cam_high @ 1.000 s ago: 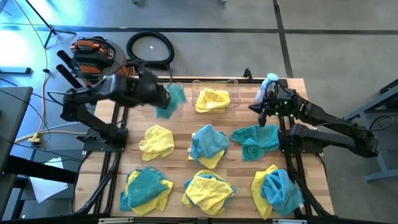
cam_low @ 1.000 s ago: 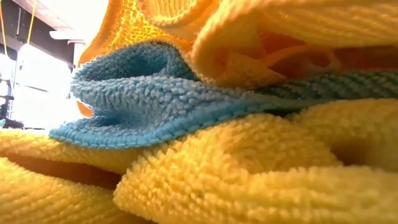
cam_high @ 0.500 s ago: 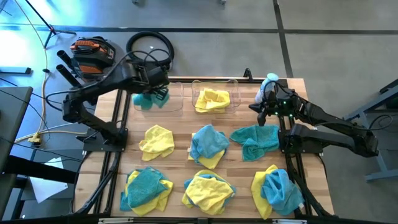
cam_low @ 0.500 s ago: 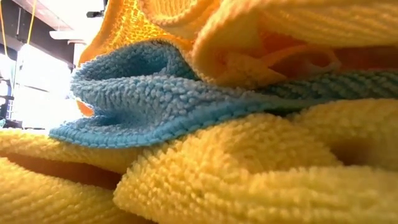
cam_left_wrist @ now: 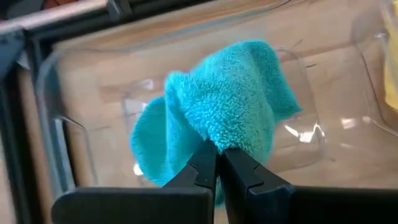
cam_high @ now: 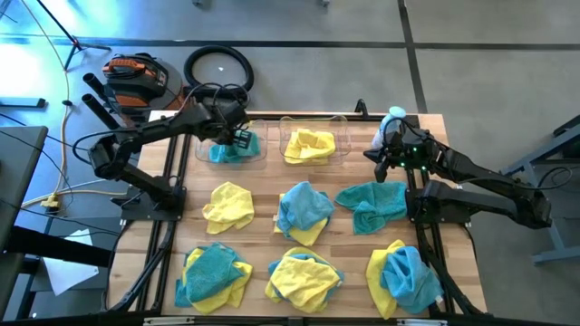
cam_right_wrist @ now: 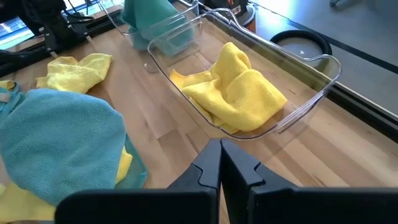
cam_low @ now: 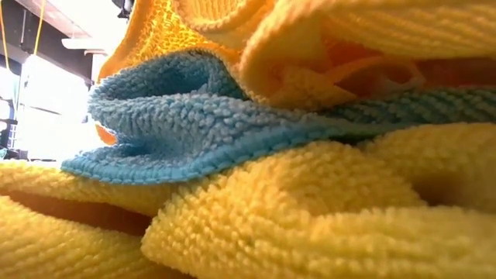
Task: Sort microfiber towel by color & place in baskets
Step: Put the blue towel into the left transparent bin
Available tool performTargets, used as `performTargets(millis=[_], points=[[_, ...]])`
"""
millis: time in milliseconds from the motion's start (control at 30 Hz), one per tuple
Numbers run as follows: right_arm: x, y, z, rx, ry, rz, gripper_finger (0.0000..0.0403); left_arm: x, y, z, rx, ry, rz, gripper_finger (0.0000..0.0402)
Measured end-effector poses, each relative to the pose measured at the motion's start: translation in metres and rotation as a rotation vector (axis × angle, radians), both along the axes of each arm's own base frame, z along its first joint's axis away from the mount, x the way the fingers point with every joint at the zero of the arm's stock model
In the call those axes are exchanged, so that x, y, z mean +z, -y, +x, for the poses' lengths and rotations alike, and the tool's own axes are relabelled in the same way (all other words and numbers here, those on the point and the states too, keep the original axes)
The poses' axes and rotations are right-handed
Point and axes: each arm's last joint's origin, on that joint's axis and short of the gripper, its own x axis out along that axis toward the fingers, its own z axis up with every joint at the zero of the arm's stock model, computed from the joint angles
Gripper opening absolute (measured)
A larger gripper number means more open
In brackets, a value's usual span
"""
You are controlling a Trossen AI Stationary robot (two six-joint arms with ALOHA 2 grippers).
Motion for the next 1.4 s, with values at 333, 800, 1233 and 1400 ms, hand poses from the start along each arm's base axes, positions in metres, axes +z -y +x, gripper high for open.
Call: performTargets(millis=[333, 800, 1233, 1400], points=[[0.0, 0.0, 0.0, 0.0, 0.0, 0.0, 0.0, -0.049, -0.006, -0.006, 0.108, 0.069, -0.043, 0.0014], [-0.003, -0.001, -0.001, 0.0, -0.027, 0.015, 0.0, -0.073, -0.011, -0.008, 0.177, 0.046, -0.121, 0.0112], [-0.003, -0.001, -0.001, 0.004, -0.033, 0.011, 0.0, -0.007, -0.002, 0.0, 0.155, 0.155, -0.066, 0.0113], [-0.006, -0.002, -0.003, 0.004, -0.061, 0.027, 0.0, 0.006, 0.006, -0.004, 0.187, 0.154, -0.08, 0.0113]])
